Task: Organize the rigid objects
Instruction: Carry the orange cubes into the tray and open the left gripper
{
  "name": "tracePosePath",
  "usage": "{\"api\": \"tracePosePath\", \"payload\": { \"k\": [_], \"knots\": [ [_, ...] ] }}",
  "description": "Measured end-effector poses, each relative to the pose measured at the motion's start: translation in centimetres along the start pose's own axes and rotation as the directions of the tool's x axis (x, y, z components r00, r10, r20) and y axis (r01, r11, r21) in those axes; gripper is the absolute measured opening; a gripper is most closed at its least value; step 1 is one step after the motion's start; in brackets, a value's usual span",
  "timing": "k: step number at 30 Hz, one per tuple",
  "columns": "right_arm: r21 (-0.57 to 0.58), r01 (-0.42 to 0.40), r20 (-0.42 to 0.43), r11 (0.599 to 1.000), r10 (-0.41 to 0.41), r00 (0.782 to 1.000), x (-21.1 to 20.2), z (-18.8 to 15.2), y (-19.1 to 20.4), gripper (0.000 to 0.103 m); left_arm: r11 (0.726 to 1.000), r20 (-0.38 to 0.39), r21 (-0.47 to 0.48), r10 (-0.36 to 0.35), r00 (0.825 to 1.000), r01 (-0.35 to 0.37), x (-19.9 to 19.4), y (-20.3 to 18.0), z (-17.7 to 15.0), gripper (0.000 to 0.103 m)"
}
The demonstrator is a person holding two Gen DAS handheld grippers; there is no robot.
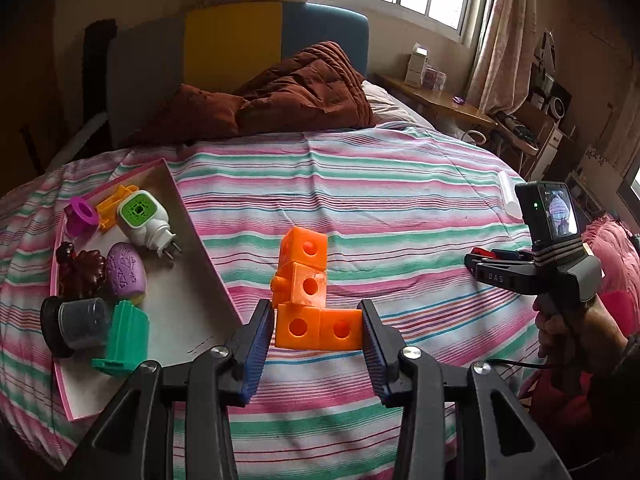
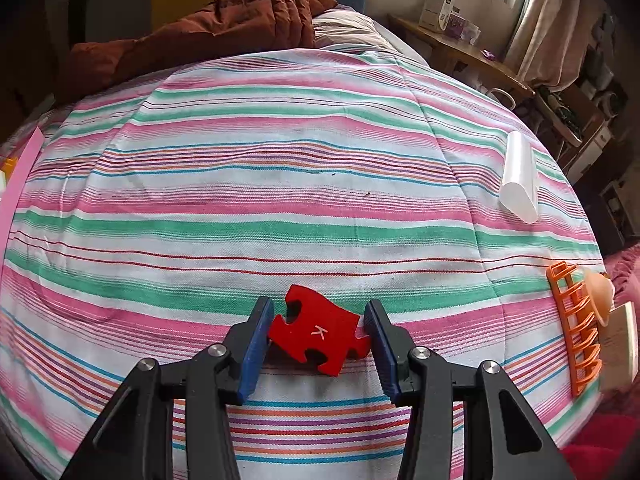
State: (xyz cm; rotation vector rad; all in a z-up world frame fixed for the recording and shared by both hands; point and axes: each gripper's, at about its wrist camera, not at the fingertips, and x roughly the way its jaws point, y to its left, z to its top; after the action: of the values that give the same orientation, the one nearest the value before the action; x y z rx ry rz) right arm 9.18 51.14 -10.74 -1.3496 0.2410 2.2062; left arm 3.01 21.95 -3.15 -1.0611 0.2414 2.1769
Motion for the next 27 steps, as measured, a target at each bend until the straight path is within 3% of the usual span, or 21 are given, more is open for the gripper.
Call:
{"api": "tracePosePath", "payload": {
  "k": [6,14,23,27],
  "knots": [
    [0.013,-0.003,0.006,1.000,0.003,1.000,-0.1,-0.1,-0.1,0.048,0.992,0.014,-0.124,0.001,1.000,0.001,-2.2,5.4,-0.8,0.043],
    [0.020,-0.008,-0.001,1.000,0.008,1.000,0.0,-0.1,-0.3,0.048,0.962,0.015,-0.273,0.039,0.999,-0.033,-3.1,12.5,-1.4,0.043],
    [0.011,-0.002,-0.002,1.000,0.002,1.000,0.0,0.0,-0.2,0.048,0.938,-0.017,-0.341,-0.076,0.997,0.065,1.0,12.7,0.8,0.043],
    [0.010,-0.002,-0.002,1.000,0.002,1.000,0.1,0.0,-0.2,0.048,0.943,-0.055,-0.329,-0.067,0.996,0.045,3.3,12.0,1.3,0.043]
  ]
}}
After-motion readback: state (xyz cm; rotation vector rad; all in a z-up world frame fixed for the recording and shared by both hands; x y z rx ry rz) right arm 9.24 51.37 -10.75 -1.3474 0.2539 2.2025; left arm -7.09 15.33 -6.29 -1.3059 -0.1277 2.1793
